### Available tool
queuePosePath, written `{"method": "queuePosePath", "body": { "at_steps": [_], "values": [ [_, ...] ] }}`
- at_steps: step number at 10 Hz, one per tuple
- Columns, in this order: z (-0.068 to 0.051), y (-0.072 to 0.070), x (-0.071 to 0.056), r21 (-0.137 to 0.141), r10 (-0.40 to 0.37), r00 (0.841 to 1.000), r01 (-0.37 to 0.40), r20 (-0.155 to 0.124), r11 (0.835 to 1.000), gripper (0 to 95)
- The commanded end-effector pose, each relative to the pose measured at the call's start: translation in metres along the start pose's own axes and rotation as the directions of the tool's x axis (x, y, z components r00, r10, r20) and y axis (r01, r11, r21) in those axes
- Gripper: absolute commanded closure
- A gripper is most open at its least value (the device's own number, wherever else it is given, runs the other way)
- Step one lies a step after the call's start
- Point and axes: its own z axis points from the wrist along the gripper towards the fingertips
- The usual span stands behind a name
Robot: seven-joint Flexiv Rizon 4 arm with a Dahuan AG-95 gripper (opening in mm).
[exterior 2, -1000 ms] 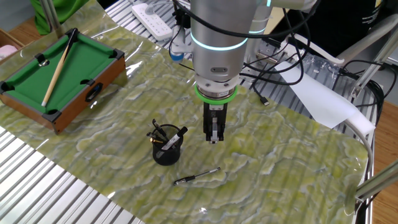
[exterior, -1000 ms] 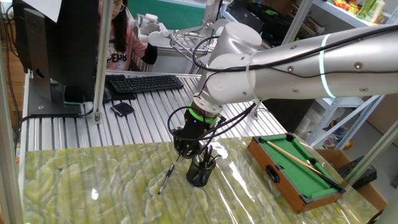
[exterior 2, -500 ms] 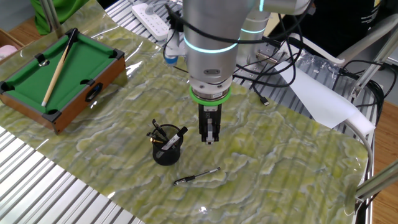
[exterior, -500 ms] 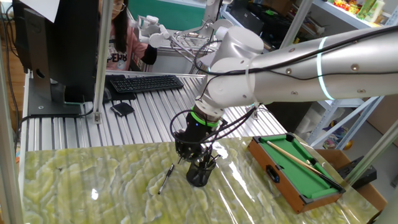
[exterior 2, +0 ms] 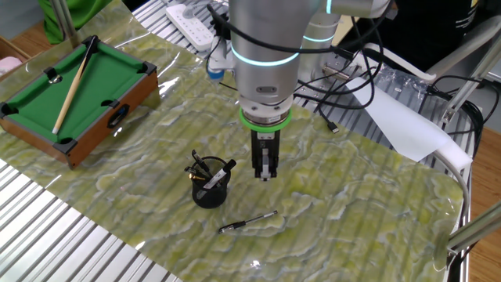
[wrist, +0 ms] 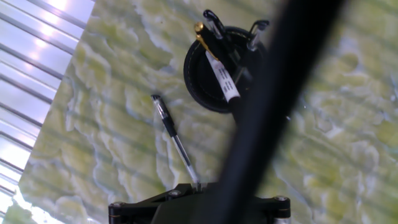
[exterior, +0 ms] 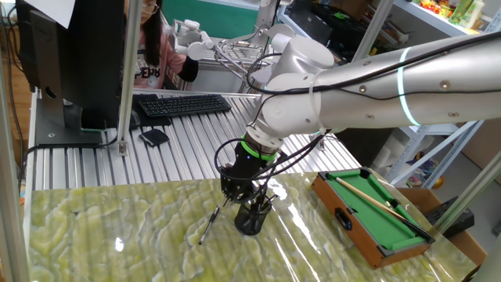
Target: Put the pen into the pen holder
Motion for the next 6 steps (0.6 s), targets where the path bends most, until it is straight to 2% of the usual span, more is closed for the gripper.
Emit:
{"method": "queuePosePath", "body": {
  "at_steps": [1,3,5,6],
  "values": [
    [-0.003,0.0004,0.0048,0.001,-0.002,1.0,0.002,0.003,1.0,95.0],
    [-0.0076,0.0009,0.0073,0.003,-0.001,1.0,0.001,0.008,1.0,95.0],
    [-0.0076,0.0009,0.0073,0.019,0.004,0.999,-0.004,0.032,1.0,95.0],
    [-0.0076,0.0009,0.0073,0.02,0.023,0.999,-0.024,0.034,1.0,95.0]
  ]
}}
